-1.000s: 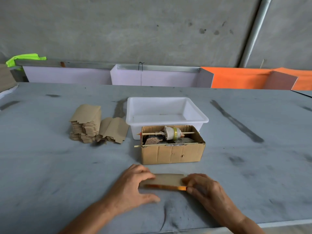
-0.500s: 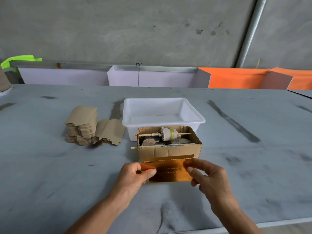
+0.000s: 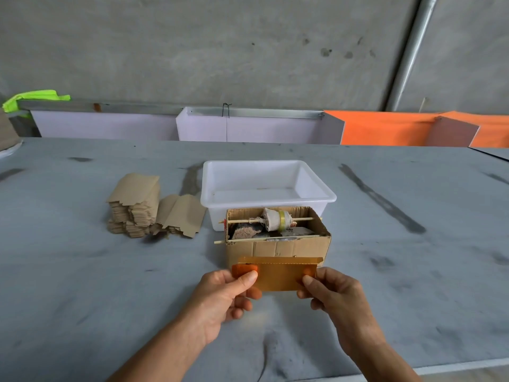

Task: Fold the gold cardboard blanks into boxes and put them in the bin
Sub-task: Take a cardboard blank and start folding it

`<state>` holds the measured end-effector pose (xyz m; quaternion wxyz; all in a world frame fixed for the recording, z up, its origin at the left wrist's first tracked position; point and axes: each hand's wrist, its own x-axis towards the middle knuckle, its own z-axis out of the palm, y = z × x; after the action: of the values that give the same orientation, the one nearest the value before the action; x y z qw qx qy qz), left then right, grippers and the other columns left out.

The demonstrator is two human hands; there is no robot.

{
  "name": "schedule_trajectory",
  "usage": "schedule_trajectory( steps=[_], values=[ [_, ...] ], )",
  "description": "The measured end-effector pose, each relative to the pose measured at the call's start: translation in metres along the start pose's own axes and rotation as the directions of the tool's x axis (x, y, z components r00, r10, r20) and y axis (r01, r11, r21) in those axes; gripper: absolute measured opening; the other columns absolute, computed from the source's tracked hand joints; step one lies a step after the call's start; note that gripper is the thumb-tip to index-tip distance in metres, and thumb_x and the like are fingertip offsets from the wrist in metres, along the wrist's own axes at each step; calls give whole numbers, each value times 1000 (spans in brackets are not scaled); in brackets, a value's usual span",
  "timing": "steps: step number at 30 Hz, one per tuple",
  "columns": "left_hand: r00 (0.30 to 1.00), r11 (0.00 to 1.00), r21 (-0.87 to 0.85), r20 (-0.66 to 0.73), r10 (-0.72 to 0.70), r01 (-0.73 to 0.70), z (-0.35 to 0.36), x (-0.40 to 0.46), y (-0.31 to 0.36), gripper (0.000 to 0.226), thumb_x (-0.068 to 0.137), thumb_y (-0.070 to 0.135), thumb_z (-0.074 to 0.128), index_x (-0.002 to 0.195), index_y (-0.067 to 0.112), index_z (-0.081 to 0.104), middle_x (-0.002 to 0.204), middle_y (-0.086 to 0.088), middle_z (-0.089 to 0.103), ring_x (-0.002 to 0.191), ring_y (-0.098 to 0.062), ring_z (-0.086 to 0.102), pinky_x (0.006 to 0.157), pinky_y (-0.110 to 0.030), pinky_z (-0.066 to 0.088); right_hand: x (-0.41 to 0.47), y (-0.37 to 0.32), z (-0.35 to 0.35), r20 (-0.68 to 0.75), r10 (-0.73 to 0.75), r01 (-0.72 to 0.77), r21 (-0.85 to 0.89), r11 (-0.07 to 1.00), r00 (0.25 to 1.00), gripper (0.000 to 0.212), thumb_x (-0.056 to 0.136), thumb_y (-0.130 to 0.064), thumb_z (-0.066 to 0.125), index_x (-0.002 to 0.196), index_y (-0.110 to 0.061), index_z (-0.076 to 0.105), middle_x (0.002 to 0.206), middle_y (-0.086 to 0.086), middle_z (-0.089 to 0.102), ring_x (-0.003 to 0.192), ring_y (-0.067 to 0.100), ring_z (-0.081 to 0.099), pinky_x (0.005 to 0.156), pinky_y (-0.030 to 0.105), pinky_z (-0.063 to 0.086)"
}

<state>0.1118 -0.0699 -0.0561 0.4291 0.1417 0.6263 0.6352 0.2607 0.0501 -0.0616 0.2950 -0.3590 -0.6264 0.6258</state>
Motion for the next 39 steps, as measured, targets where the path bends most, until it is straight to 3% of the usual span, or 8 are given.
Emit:
schedule_trajectory(
  steps=[3, 6, 8, 11, 14, 23, 30, 39],
  values=[
    [996, 997, -24, -41, 76, -77, 1, 1, -3, 5, 84, 10, 67, 81, 7, 64, 67, -11, 71, 44, -9, 56, 42, -16, 44, 0, 4, 3, -80, -21, 13, -98, 995, 997, 14, 84, -8, 69, 71, -14, 68, 67, 3, 63, 56, 10, 56, 51, 19, 41],
    [983, 984, -26, -59, 174, -176, 3, 1, -5, 3, 84, 7, 66, 81, 7, 66, 65, -9, 70, 46, -8, 57, 45, -16, 46, -3, 3, 5, -153, -140, 85, -317, 945, 978, 16, 81, -19, 73, 69, -27, 66, 82, 2, 57, 63, 13, 57, 55, 21, 40],
    [972, 974, -26, -72, 223, -226, 3, 1, -6, 4, 83, 6, 66, 80, 8, 66, 64, -8, 70, 46, -8, 57, 45, -16, 46, -4, -1, 5, -131, -173, 113, -371, 922, 976, 15, 83, -22, 70, 73, -31, 65, 70, -1, 58, 55, 11, 56, 51, 20, 41],
    [961, 962, -13, -66, 270, -271, 5, 0, -8, 6, 82, 4, 66, 77, 7, 67, 63, -9, 70, 47, -9, 58, 46, -17, 46, -6, -6, 6, -39, -37, 30, -163, 986, 999, 8, 91, -13, 61, 86, -18, 65, 49, 0, 56, 40, 12, 52, 40, 19, 38],
    [959, 960, 12, -44, 281, -281, 4, -1, -10, 5, 82, 2, 66, 79, 6, 68, 63, -9, 69, 48, -10, 57, 47, -18, 46, -6, -9, 9, 39, 98, -100, 58, 993, 994, 7, 92, -8, 58, 90, -5, 64, 63, 7, 66, 48, 18, 59, 44, 23, 41],
    [983, 983, 98, -87, 165, -156, 5, 6, -2, 13, 86, 23, 67, 81, 11, 64, 65, -7, 72, 48, -12, 62, 43, -19, 47, 2, -5, 5, 133, 191, -212, 168, 963, 973, 10, 86, -10, 63, 82, -2, 66, 69, 12, 69, 55, 12, 61, 50, 20, 48],
    [981, 979, 127, -89, 170, -158, 4, 5, -3, 7, 82, 13, 70, 81, 7, 67, 69, -7, 73, 51, -9, 61, 50, -20, 49, 5, -1, 4, 129, 172, -195, 197, 961, 977, 15, 81, -16, 66, 81, -1, 65, 70, 13, 69, 56, 13, 62, 51, 20, 49],
    [989, 995, -26, -117, 91, -95, 8, 4, -2, 9, 83, 9, 69, 84, 3, 62, 65, -8, 71, 49, -9, 62, 46, -19, 52, 4, -3, 7, 77, 189, -202, 251, 947, 979, 11, 85, -12, 64, 86, -1, 64, 68, 12, 67, 56, 13, 60, 52, 21, 49]
  ],
)
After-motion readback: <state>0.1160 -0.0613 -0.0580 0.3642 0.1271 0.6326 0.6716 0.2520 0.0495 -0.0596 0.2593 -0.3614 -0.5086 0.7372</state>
